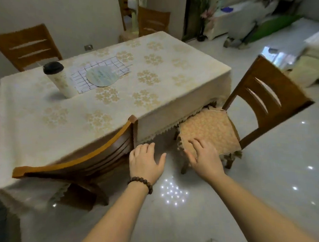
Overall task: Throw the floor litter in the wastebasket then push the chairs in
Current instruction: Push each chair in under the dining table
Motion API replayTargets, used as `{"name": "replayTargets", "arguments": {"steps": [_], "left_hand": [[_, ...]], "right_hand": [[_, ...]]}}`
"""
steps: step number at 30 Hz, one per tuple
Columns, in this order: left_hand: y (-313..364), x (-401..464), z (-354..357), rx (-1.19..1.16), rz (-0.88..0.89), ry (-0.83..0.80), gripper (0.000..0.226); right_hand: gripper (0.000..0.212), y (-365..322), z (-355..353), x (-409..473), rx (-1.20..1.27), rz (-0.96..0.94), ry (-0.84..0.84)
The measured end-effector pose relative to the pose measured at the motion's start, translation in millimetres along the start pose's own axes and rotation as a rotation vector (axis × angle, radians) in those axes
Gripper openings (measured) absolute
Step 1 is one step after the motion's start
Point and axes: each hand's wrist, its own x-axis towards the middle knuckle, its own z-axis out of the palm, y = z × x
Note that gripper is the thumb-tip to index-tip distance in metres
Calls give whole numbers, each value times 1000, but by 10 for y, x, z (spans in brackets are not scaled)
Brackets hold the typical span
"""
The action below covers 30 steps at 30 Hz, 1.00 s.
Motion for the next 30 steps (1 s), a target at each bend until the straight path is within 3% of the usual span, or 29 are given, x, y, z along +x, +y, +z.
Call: {"name": "replayTargets", "arguments": {"steps": [6, 13, 23, 30], "left_hand": [[1189, -7, 326, -38, 215, -100, 55], [2695, -101, 761, -51, 323, -180, 57], [5077, -358, 1357, -97, 311, -175, 55], [5919, -112, 1554, -94, 233, -140, 56]], "right_hand": [[40, 1057, -604, -538, -3, 256, 111], [39, 2352, -1386, -1078, -63, 421, 206], [39, 4594, -2394, -1531, -35, 456, 228], [34, 5407, -2687, -1140, 0, 374, 181]]}}
